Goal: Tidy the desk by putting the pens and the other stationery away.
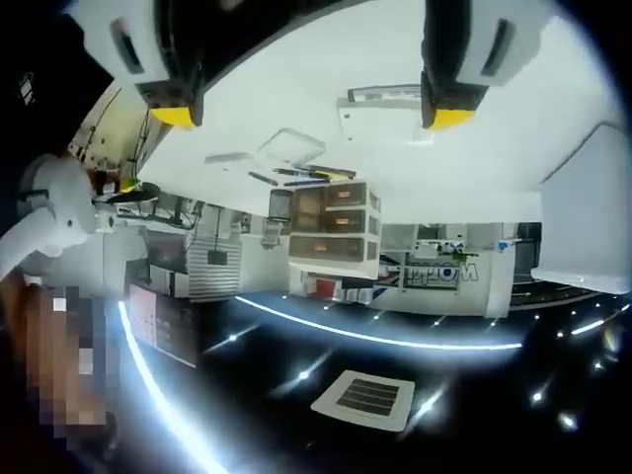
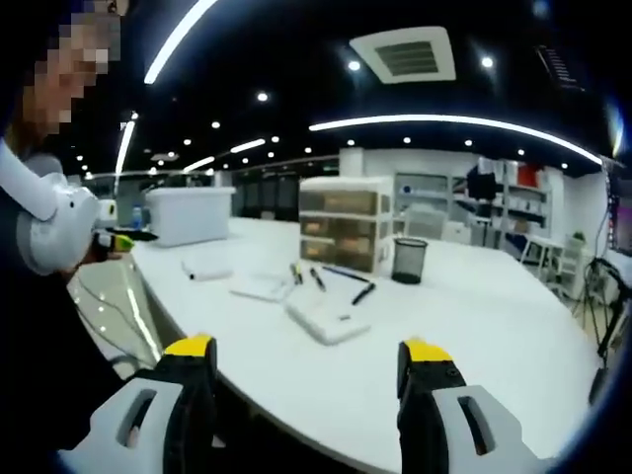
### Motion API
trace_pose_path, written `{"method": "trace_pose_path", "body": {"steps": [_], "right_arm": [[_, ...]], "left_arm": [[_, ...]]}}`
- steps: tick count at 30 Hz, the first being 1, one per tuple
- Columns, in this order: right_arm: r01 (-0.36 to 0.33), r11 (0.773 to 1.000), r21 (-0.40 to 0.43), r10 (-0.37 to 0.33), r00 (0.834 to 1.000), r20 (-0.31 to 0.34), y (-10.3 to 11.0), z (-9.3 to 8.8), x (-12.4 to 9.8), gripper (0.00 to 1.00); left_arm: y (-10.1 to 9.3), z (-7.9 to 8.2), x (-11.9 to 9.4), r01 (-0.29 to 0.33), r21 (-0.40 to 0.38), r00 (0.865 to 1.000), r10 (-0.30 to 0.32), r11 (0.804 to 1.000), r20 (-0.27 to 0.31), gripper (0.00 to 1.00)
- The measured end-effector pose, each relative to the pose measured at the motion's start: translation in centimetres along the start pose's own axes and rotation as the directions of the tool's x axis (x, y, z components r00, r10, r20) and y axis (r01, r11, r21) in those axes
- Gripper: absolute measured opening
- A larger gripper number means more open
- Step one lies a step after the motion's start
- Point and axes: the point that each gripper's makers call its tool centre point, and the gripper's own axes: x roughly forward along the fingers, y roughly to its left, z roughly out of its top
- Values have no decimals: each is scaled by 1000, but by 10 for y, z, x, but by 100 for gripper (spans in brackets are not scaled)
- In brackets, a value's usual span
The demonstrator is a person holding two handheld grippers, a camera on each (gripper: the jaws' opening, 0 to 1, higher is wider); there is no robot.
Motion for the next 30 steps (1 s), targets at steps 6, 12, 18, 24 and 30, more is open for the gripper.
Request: {"method": "trace_pose_path", "body": {"steps": [6, 12, 18, 24, 30], "right_arm": [[-28, 1000, -12, 28, 999, -39, 3, 2, 3, 71], [-44, 999, 10, 44, 997, -66, 5, 6, 4, 71], [-46, 999, 10, 47, 993, -109, 8, 3, 6, 71], [-57, 998, 0, 56, 987, -149, 11, 2, 10, 70], [-71, 997, 22, 73, 988, -139, 9, 12, 12, 69]], "left_arm": [[-3, 5, 1, 19, 18, 1000, -19, 1000, -13, 90], [-7, 2, 5, 34, 28, 998, -33, 999, -55, 90], [-10, 8, 6, 44, 25, 998, -43, 999, -52, 90], [-14, 10, 6, 50, 32, 997, -48, 998, -54, 90], [-13, 10, 2, 43, 36, 998, -41, 998, -50, 90]]}}
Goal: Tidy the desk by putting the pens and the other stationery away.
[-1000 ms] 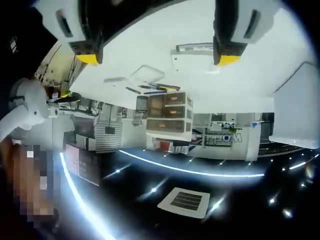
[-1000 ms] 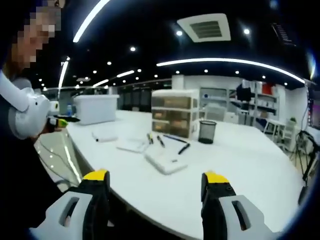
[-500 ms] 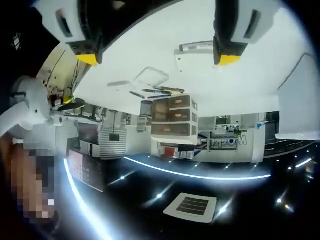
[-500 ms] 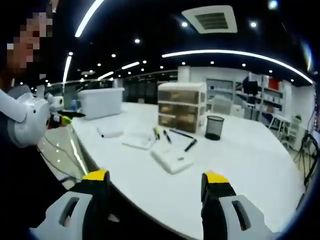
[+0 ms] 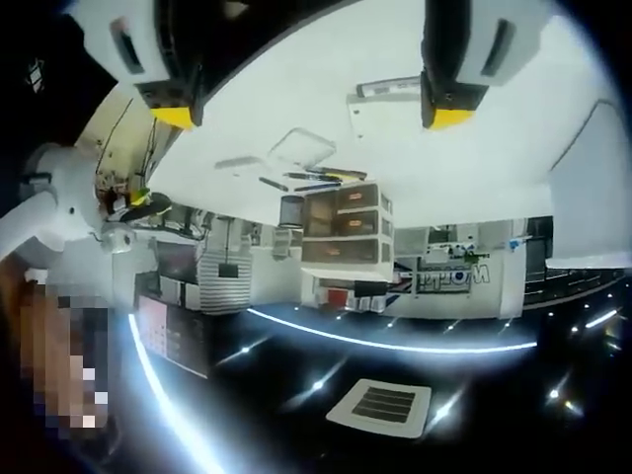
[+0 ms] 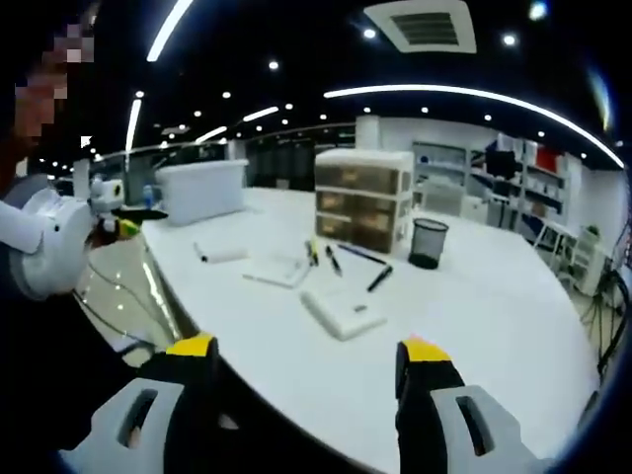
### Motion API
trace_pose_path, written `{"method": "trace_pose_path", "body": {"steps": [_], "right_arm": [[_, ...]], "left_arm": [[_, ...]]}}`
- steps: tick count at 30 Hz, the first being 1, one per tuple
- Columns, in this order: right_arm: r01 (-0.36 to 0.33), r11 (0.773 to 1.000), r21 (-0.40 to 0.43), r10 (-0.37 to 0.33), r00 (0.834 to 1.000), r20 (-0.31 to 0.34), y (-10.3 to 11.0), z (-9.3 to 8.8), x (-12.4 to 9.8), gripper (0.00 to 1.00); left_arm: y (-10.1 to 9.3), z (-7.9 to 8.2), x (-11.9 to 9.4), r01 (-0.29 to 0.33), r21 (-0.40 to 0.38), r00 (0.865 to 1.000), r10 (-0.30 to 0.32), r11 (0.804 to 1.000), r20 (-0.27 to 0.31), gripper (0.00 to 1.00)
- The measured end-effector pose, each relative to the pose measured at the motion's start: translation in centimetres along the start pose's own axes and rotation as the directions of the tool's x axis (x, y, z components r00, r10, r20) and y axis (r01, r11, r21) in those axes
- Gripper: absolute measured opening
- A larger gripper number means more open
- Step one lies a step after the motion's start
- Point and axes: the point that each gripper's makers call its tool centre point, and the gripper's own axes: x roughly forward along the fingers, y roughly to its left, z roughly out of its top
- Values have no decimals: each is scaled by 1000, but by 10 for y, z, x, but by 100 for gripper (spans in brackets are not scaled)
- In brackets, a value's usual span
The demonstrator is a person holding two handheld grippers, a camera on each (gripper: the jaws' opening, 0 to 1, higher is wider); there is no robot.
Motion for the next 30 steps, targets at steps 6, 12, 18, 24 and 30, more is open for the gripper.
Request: {"method": "trace_pose_path", "body": {"steps": [6, 12, 18, 24, 30], "right_arm": [[-18, 1000, 22, 18, 1000, 18, -2, 10, 5, 69], [-23, 1000, 17, 23, 1000, -9, -5, 13, 12, 66], [-40, 999, 18, 41, 999, -33, -9, 17, 20, 65], [-56, 998, 15, 56, 998, -42, -14, 27, 29, 65], [-58, 998, 2, 58, 996, -70, -23, 30, 42, 64]], "left_arm": [[3, -2, -5, -14, 6, 1000, 14, 1000, 1, 89], [4, -7, -8, -20, -1, 1000, 20, 1000, 3, 89], [4, -12, -10, -25, 7, 1000, 25, 1000, 5, 89], [4, -13, -12, -24, 12, 1000, 23, 1000, 15, 89], [5, -17, -11, -21, 3, 1000, 21, 1000, 20, 89]]}}
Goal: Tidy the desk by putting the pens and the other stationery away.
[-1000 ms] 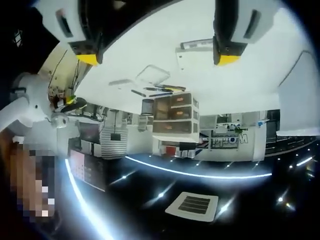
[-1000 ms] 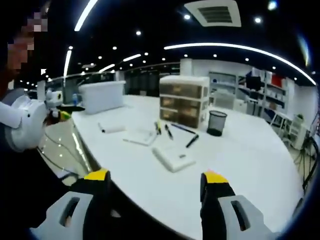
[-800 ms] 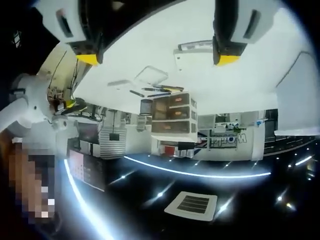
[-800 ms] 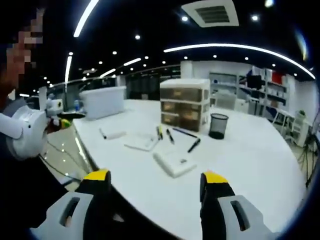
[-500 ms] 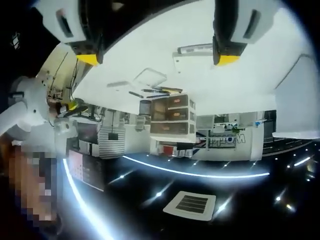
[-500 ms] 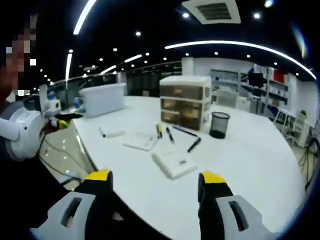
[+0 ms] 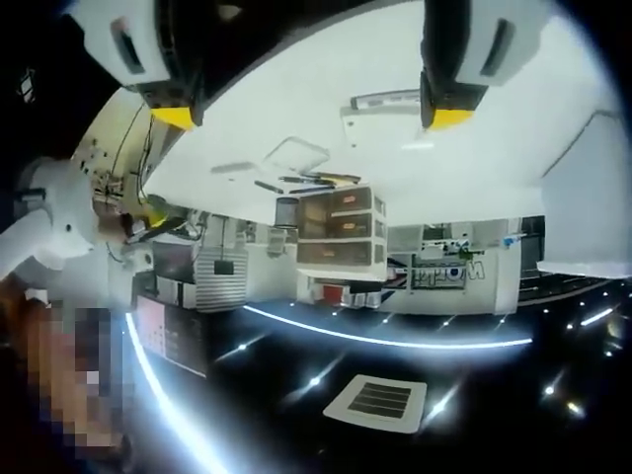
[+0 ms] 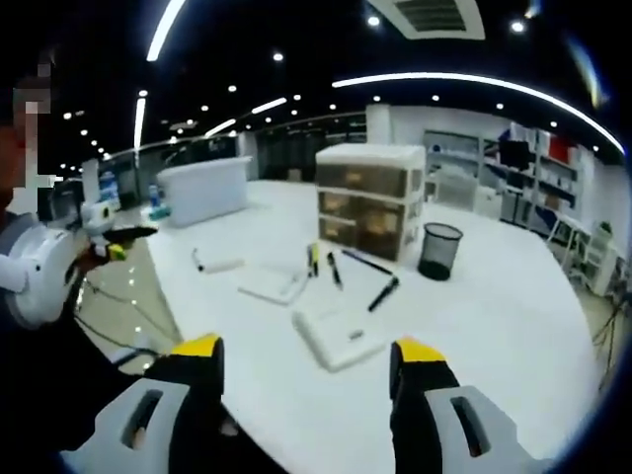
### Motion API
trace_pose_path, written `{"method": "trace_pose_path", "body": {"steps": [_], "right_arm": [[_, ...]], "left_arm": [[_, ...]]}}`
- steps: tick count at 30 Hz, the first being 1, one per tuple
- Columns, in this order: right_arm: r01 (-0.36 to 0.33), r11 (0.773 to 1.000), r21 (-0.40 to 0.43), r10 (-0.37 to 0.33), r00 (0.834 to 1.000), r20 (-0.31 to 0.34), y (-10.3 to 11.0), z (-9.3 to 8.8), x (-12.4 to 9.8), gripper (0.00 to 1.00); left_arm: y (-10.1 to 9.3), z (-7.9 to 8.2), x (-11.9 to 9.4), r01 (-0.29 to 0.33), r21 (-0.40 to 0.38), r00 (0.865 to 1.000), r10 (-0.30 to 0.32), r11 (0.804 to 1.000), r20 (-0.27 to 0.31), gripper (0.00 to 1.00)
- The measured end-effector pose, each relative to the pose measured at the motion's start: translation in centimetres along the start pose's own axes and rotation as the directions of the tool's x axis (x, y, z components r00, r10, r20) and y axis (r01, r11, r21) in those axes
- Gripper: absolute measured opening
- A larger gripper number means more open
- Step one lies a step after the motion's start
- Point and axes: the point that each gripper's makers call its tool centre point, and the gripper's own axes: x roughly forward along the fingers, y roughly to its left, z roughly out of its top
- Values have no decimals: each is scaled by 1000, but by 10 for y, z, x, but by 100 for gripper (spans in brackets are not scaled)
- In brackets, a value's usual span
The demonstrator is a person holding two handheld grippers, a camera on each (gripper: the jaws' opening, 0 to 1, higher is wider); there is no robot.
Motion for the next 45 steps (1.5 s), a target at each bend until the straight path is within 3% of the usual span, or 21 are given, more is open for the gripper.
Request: {"method": "trace_pose_path", "body": {"steps": [17, 32, 45], "right_arm": [[-21, 1000, 8, 21, 999, -36, -25, 15, 47, 59], [3, 1000, 5, -2, 990, -141, -55, 12, 91, 57], [40, 999, 15, -35, 970, -239, -83, 6, 134, 56]], "left_arm": [[0, -6, -6, -20, -8, 1000, 20, 1000, 6, 89], [-2, -12, -7, -28, -2, 1000, 28, 1000, 1, 89], [1, -19, -12, -26, -33, 1000, 26, 999, 9, 89]]}}
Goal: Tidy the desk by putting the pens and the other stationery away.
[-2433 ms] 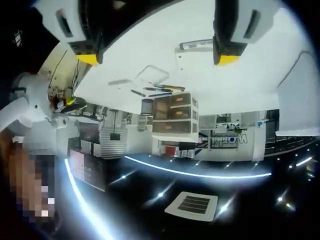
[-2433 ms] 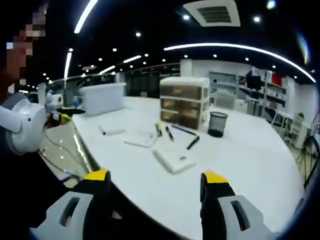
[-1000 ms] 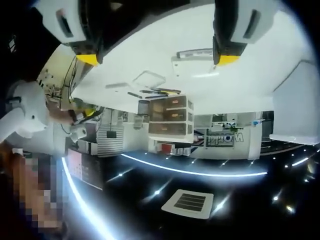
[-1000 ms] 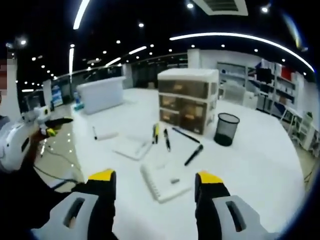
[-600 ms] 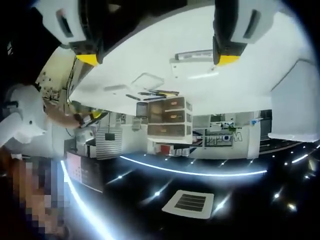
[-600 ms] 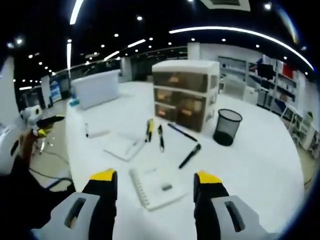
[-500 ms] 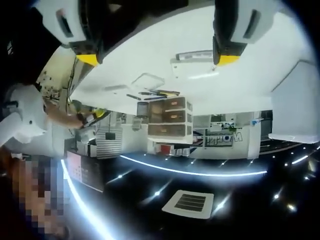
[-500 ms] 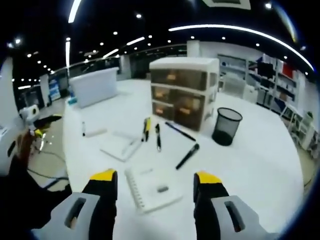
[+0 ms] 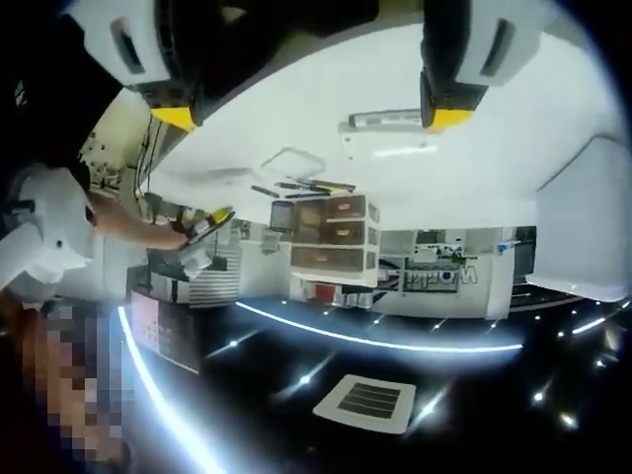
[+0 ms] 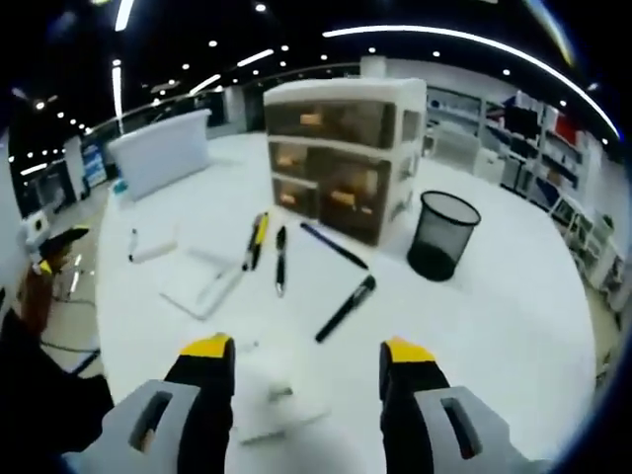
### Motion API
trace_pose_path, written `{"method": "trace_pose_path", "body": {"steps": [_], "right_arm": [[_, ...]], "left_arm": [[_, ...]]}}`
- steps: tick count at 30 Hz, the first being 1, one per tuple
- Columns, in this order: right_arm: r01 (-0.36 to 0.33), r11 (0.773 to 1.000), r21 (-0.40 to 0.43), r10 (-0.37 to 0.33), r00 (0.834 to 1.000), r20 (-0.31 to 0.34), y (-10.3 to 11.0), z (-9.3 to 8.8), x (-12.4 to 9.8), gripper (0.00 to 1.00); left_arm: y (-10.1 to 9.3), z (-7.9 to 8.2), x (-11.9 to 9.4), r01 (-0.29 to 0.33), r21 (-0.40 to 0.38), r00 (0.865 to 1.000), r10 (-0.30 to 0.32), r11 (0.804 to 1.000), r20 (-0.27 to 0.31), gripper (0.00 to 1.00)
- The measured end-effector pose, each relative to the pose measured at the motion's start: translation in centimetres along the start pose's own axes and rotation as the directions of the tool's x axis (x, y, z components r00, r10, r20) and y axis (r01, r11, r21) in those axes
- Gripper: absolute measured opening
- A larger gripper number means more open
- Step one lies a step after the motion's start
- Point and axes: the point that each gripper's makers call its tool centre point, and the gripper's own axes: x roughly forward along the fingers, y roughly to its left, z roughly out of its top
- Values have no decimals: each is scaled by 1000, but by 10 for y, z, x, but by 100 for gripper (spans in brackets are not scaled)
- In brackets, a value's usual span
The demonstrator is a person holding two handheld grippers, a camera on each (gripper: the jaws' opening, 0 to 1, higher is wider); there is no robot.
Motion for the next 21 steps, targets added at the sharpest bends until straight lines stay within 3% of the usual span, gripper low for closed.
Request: {"method": "trace_pose_path", "body": {"steps": [10, 17, 21], "right_arm": [[26, 999, -43, -30, 995, -93, -11, 9, 36, 52], [58, 998, -38, -65, 978, -200, -30, 1, 62, 45], [73, 997, -25, -77, 972, -224, -33, -3, 74, 43]], "left_arm": [[-3, -1, -1, 14, -1, 1000, -14, 1000, 1, 89], [-4, -5, 0, 20, -7, 1000, -20, 1000, -4, 89], [-3, -7, 0, 20, -16, 1000, -21, 1000, -8, 89]]}}
